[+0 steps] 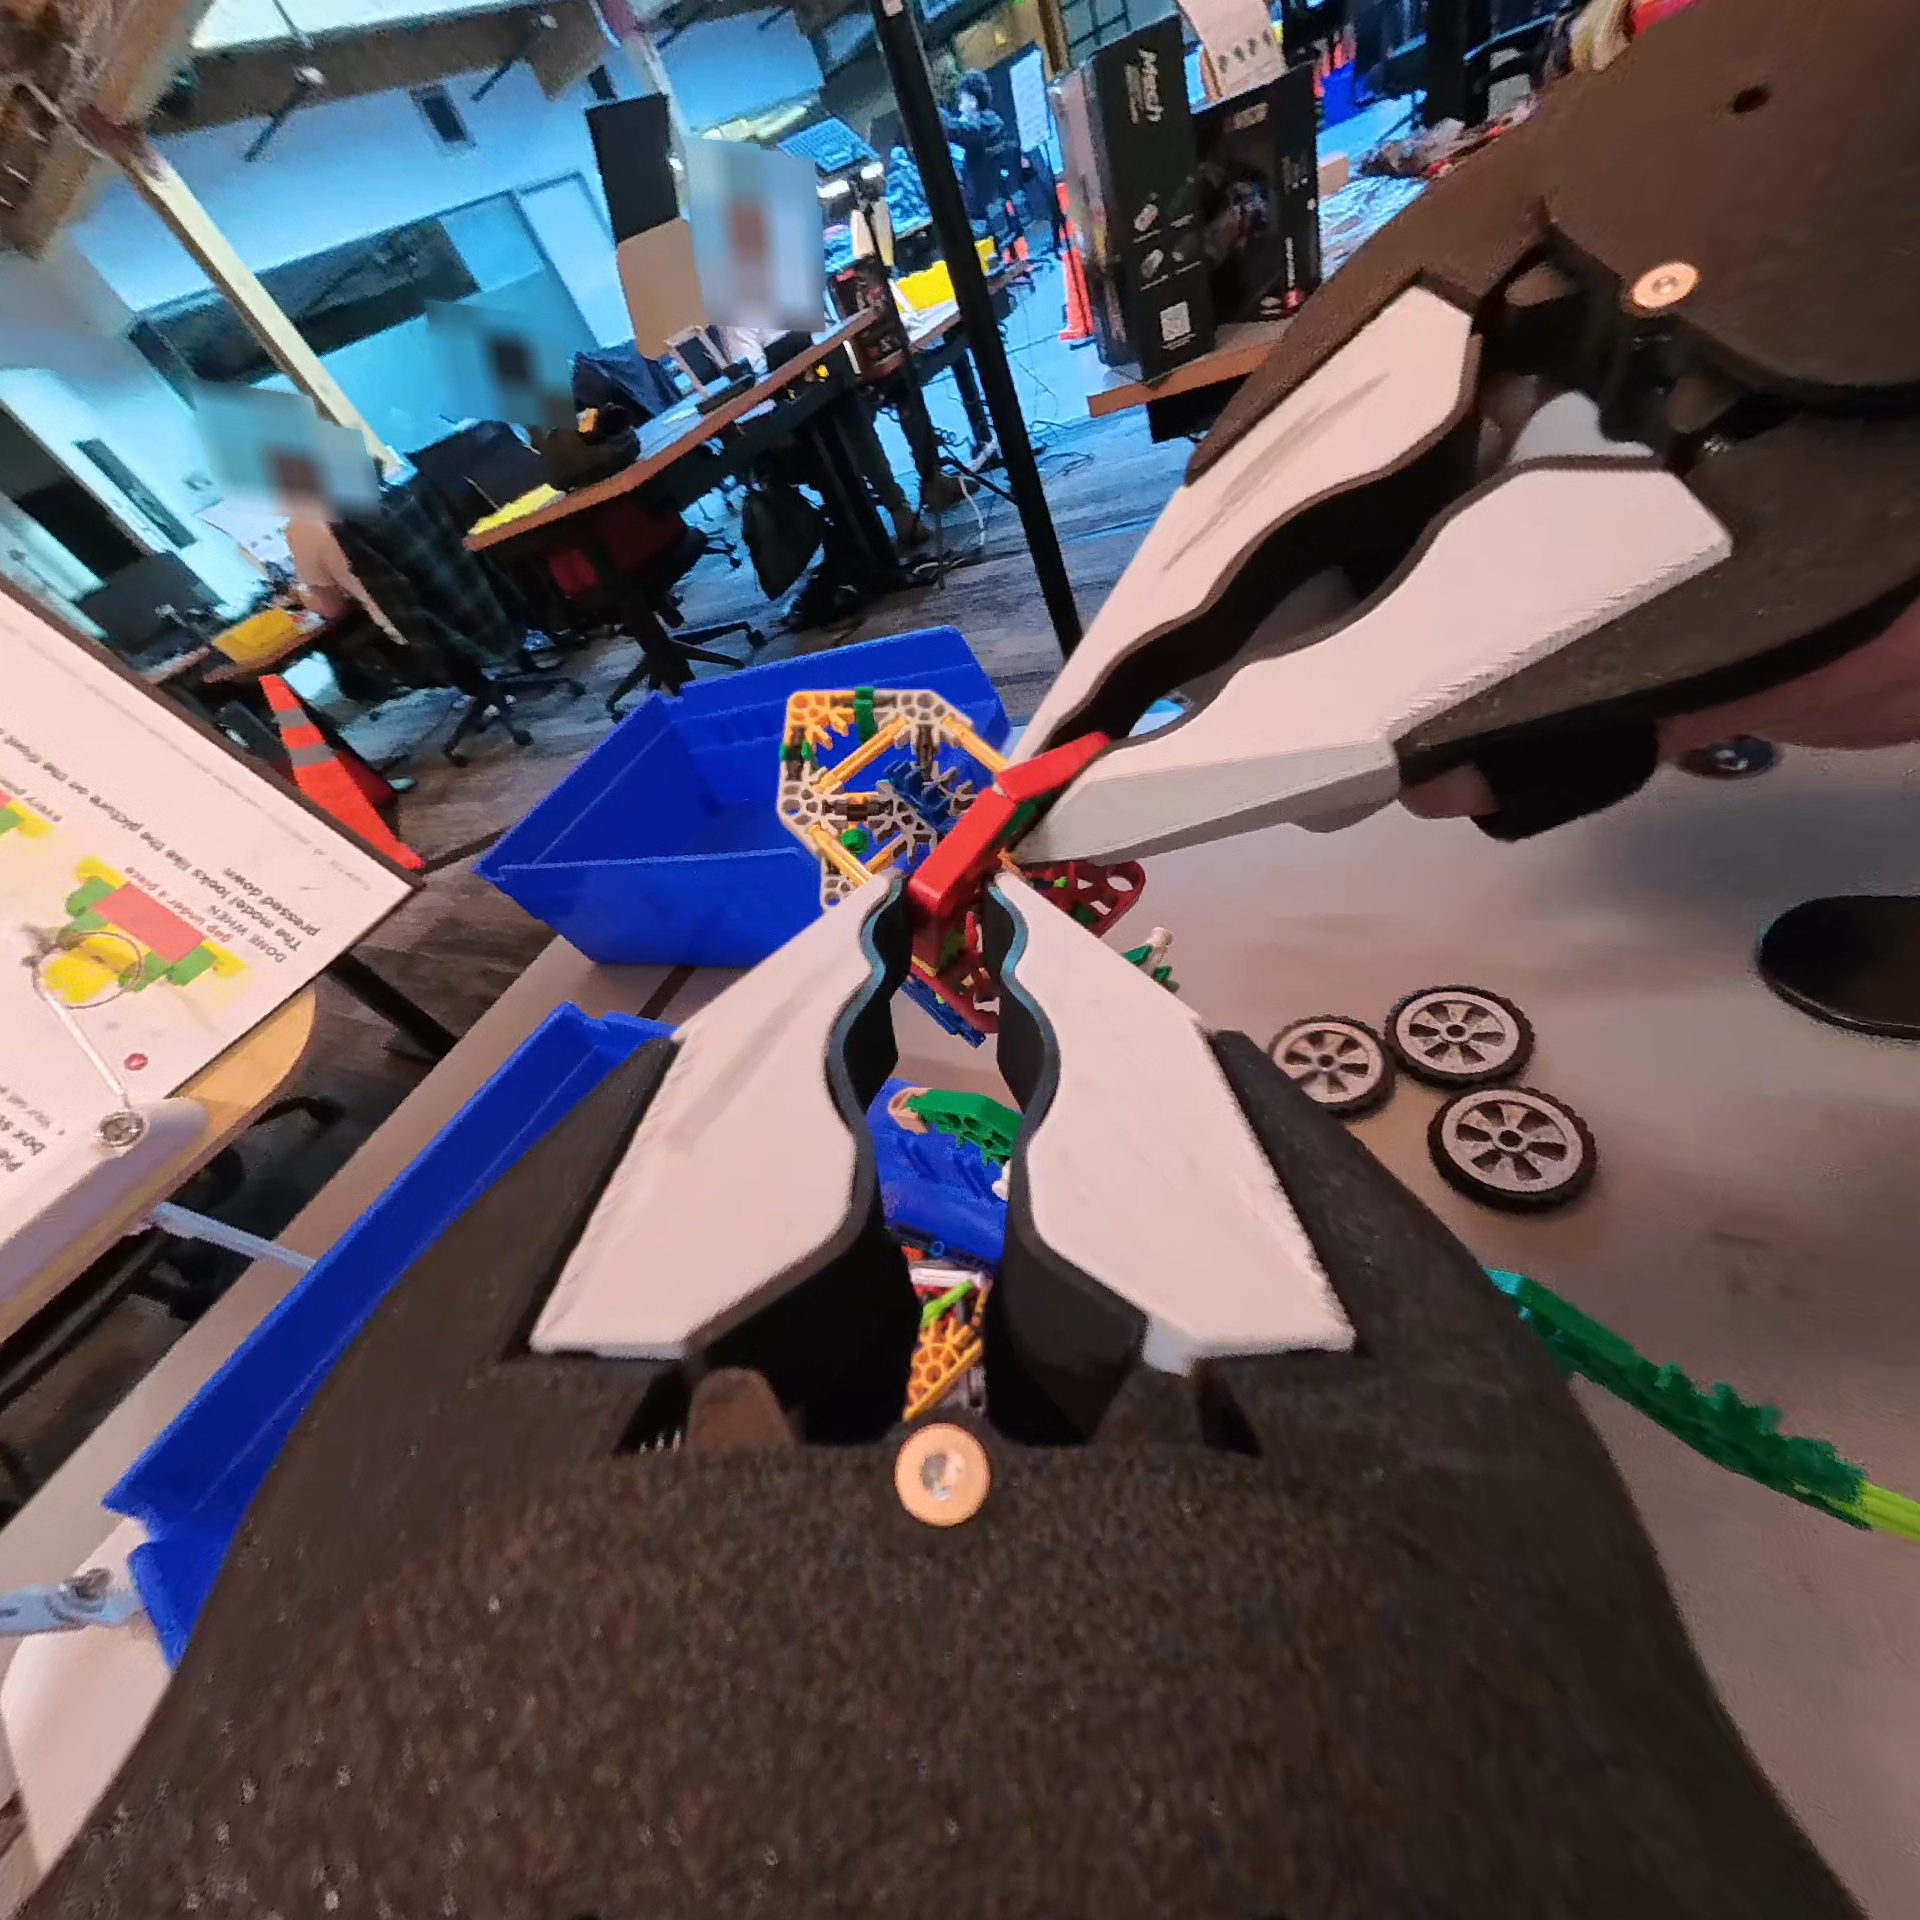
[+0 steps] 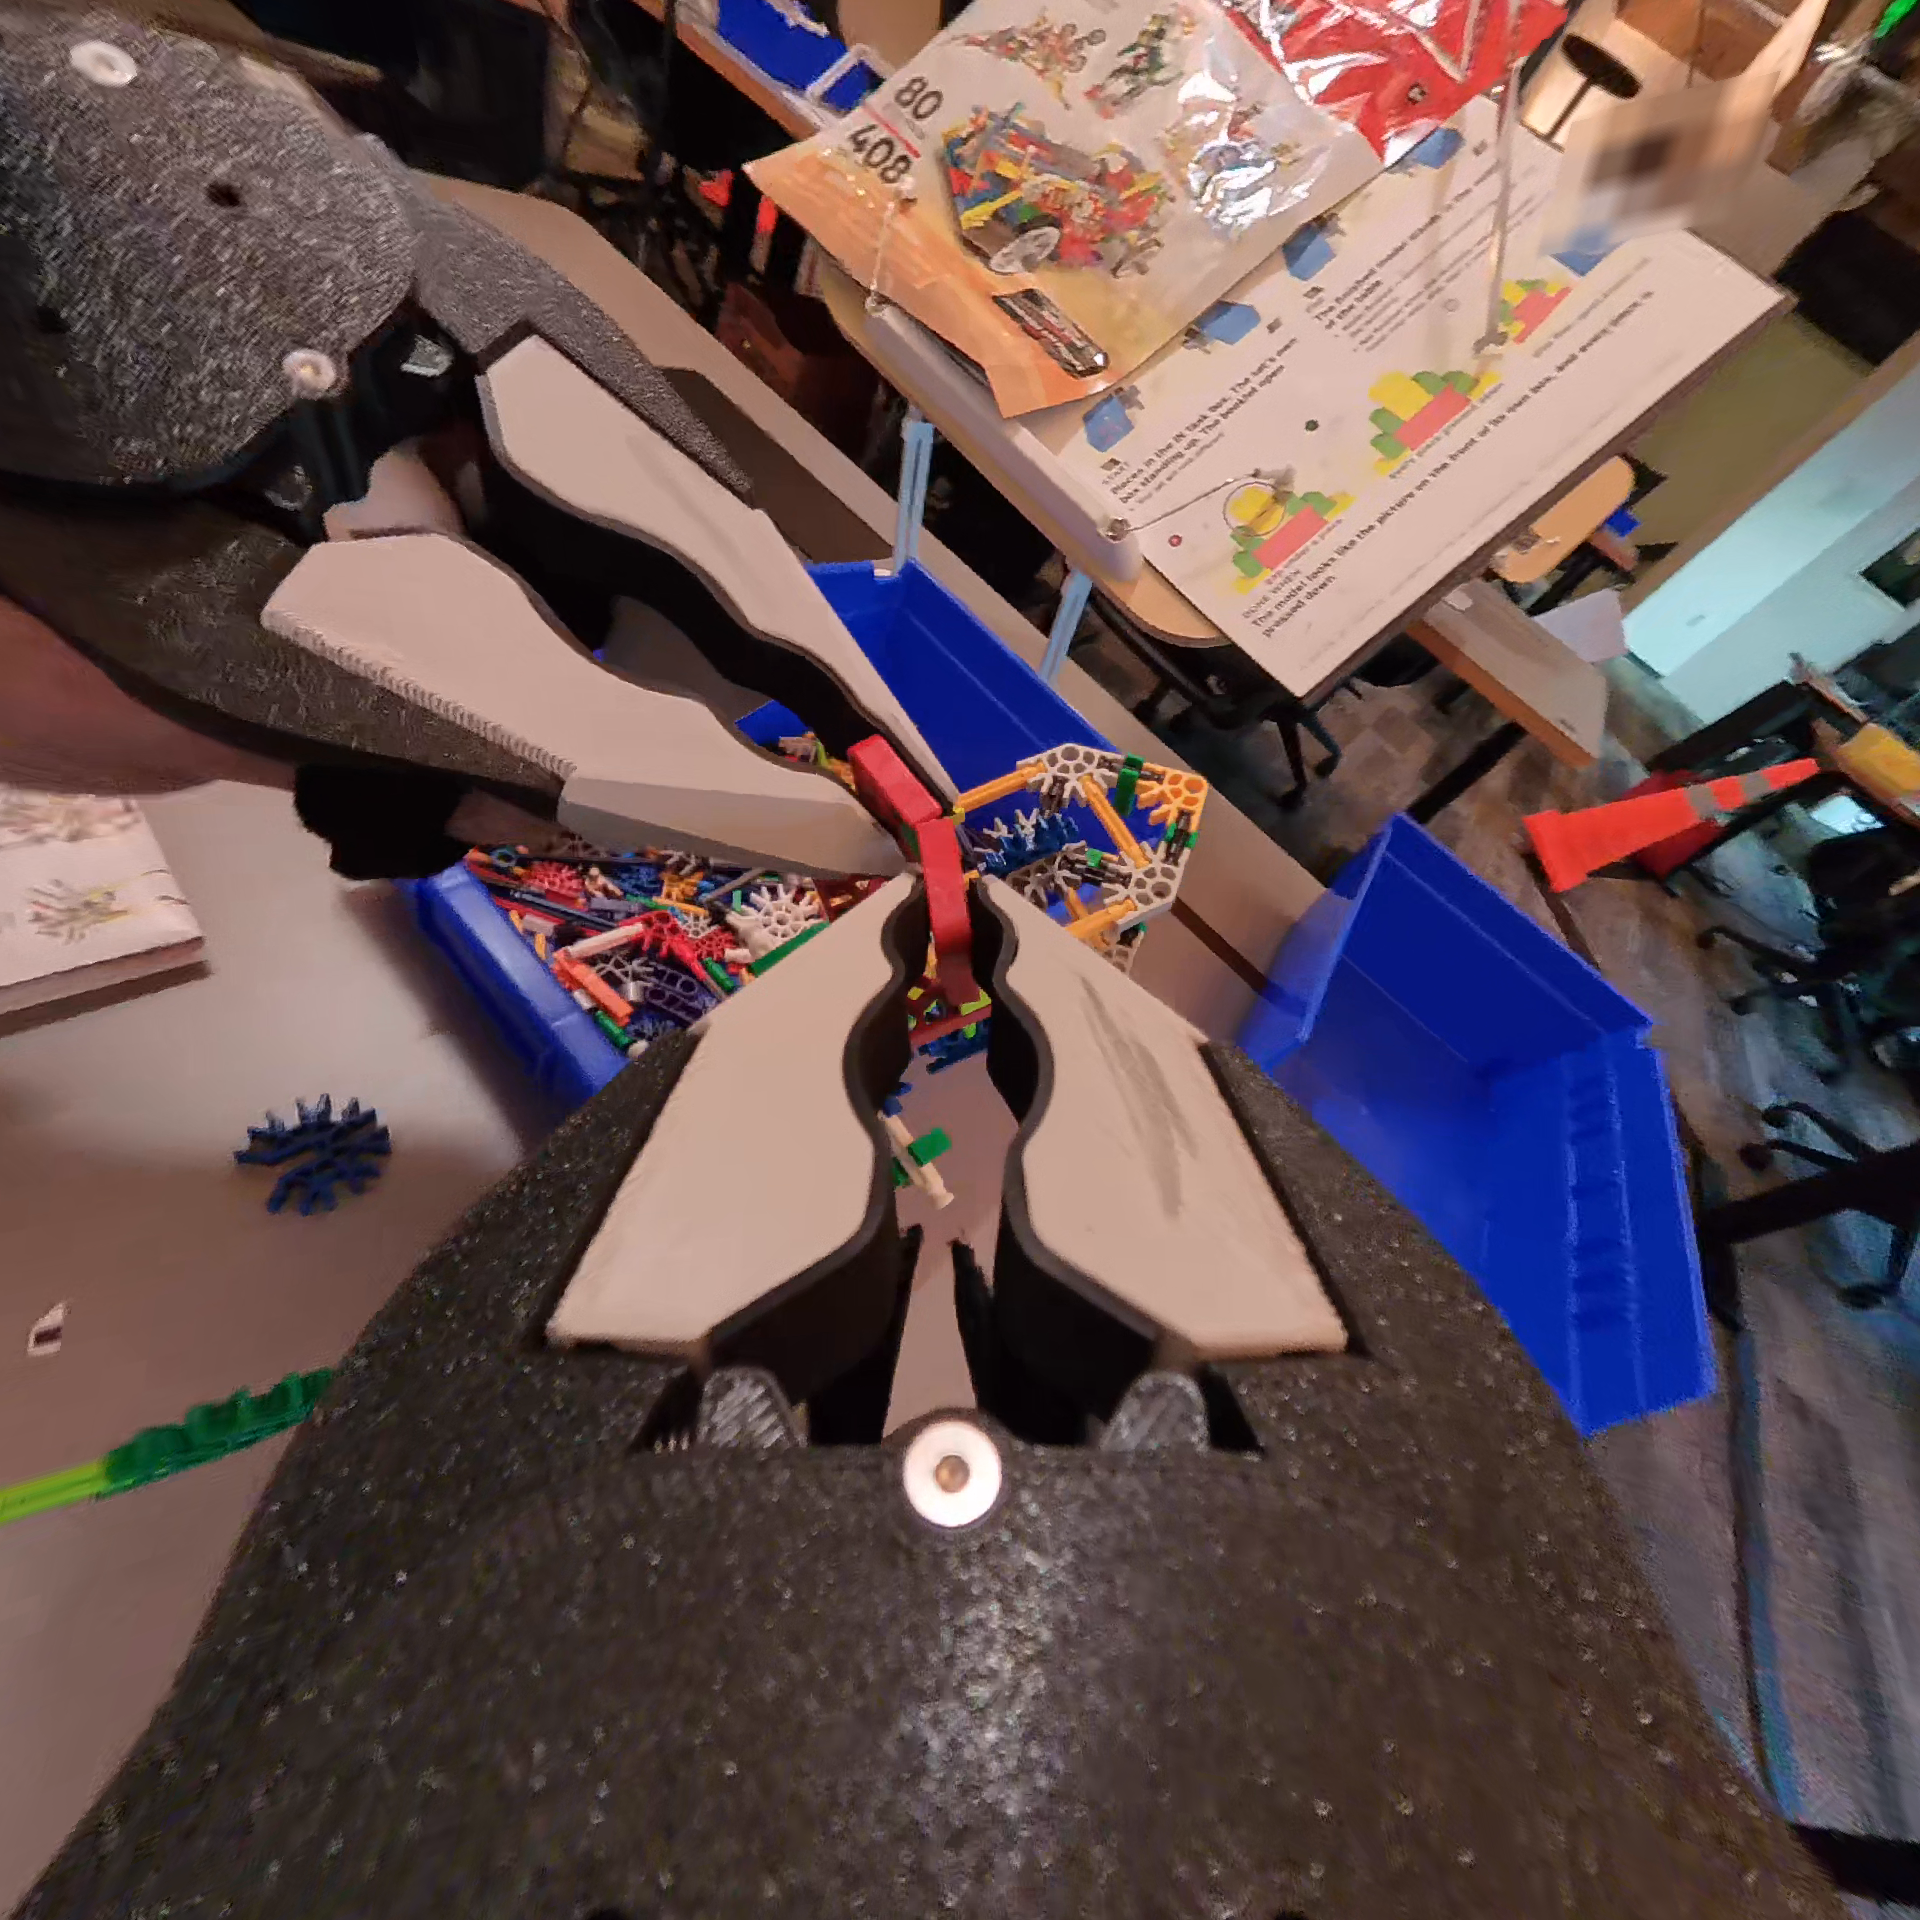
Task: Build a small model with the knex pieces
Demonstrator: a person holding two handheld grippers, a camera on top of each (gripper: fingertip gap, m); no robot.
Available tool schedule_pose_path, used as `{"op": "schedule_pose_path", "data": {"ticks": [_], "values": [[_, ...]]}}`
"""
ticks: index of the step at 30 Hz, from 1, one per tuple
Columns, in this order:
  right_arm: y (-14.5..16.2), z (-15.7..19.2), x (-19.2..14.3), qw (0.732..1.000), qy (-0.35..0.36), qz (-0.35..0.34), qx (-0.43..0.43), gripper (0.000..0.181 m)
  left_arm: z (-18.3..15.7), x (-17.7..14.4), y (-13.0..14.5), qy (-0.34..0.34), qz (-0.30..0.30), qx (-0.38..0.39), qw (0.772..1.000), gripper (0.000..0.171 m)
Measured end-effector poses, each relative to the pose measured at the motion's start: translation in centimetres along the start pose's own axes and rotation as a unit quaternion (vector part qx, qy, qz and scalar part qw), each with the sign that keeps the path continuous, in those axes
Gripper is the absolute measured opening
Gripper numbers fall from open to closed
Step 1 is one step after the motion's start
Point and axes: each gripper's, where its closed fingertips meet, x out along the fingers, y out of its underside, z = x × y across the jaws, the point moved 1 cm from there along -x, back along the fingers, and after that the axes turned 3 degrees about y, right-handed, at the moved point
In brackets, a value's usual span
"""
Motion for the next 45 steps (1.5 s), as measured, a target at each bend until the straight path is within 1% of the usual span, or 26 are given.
{"op": "schedule_pose_path", "data": {"ticks": [7, 9, 11, 14, 17, 19, 21, 23, 25, 28, 29, 31, 35, 38, 40, 41, 42, 43, 44, 45], "values": [[-0.3, -0.5, 0.2, 0.997, 0.077, -0.015, 0.004, 0.004, 0.3, 0.1, -0.2, -0.065, -0.006, 0.01, 0.998, 0.008], [-0.1, -1.3, 0.4, 0.994, 0.11, -0.015, 0.013, 0.002, -0.8, 0.5, -0.4, -0.062, -0.006, 0.022, 0.998, 0.002], [-0.1, -1.4, 0.6, 0.993, 0.115, -0.019, 0.021, 0.002, -0.4, 0.5, -0.4, -0.111, -0.008, 0.045, 0.993, 0.001], [0.0, -1.2, 1.0, 0.993, 0.108, -0.03, 0.033, 0.003, -0.1, 0.5, 0.0, -0.106, -0.017, 0.013, 0.994, 0.002], [-0.4, -0.8, 0.9, 0.993, 0.08, -0.052, 0.066, 0.004, 0.0, 0.1, 0.0, -0.102, -0.024, -0.006, 0.994, 0.002], [-0.7, -1.2, 0.2, 0.989, 0.053, -0.077, 0.116, 0.003, 1.4, -0.7, 0.6, -0.11, -0.025, -0.032, 0.993, 0.002], [-1.1, -1.9, -0.6, 0.98, 0.023, -0.103, 0.171, 0.003, 1.8, -1.3, 0.5, -0.094, -0.038, -0.059, 0.993, 0.002], [-1.7, -2.0, -1.2, 0.973, -0.008, -0.123, 0.194, 0.003, 1.2, -1.4, -0.3, -0.083, -0.043, -0.049, 0.994, 0.002], [-3.2, -1.8, -2.1, 0.958, -0.068, -0.156, 0.232, 0.003, 0.3, -1.3, -0.6, -0.074, -0.039, -0.035, 0.996, 0.003], [-4.8, -2.7, -3.2, 0.939, -0.11, -0.188, 0.267, 0.003, -0.7, -1.3, -0.4, -0.077, -0.037, -0.027, 0.996, 0.003], [-5.4, -3.0, -3.4, 0.935, -0.118, -0.196, 0.272, 0.003, -0.5, -1.3, -0.2, -0.087, -0.037, -0.016, 0.995, 0.003], [-6.4, -3.5, -3.1, 0.944, -0.103, -0.198, 0.244, 0.004, -1.1, -1.4, -0.5, -0.093, -0.04, -0.001, 0.995, 0.003], [-9.0, -3.4, -1.3, 0.969, -0.058, -0.184, 0.151, 0.005, -2.1, -1.3, -0.9, -0.102, -0.043, 0.028, 0.994, 0.004], [-11.3, -3.0, 0.4, 0.976, -0.044, -0.186, 0.105, 0.006, -2.9, -1.5, -1.1, -0.098, -0.045, 0.032, 0.994, 0.003], [-11.7, -3.2, 2.5, 0.981, -0.031, -0.168, 0.087, 0.006, -3.3, -1.7, -1.1, -0.096, -0.046, 0.032, 0.994, 0.004], [-11.2, -3.3, 4.0, 0.987, -0.027, -0.137, 0.079, 0.006, -3.5, -1.8, -1.1, -0.094, -0.047, 0.031, 0.994, 0.004], [-10.2, -3.2, 5.6, 0.992, -0.033, -0.092, 0.077, 0.019, -3.7, -1.9, -1.1, -0.095, -0.047, 0.033, 0.994, 0.004], [-9.0, -2.9, 6.9, 0.995, -0.049, -0.043, 0.082, 0.042, -3.6, -1.9, -1.0, -0.096, -0.045, 0.032, 0.994, 0.004], [-7.8, -2.6, 7.9, 0.994, -0.067, 0.0, 0.091, 0.052, -3.6, -2.0, -0.9, -0.095, -0.046, 0.028, 0.994, 0.004], [-7.1, -2.5, 8.4, 0.992, -0.076, 0.021, 0.098, 0.052, -3.6, -2.0, -0.9, -0.093, -0.047, 0.024, 0.994, 0.004]]}}
